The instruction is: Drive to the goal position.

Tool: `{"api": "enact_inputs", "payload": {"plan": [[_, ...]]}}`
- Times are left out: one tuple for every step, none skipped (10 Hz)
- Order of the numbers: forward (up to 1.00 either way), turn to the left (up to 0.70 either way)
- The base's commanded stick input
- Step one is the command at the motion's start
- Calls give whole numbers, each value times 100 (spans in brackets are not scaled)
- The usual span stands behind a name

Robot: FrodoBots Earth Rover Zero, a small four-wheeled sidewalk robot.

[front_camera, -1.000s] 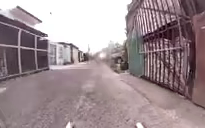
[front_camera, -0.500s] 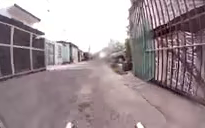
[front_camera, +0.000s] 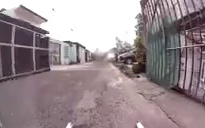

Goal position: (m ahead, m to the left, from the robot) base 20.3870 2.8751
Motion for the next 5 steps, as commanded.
{"api": "enact_inputs", "payload": {"plan": [[100,0],[99,0],[88,1],[77,2],[74,2]]}}
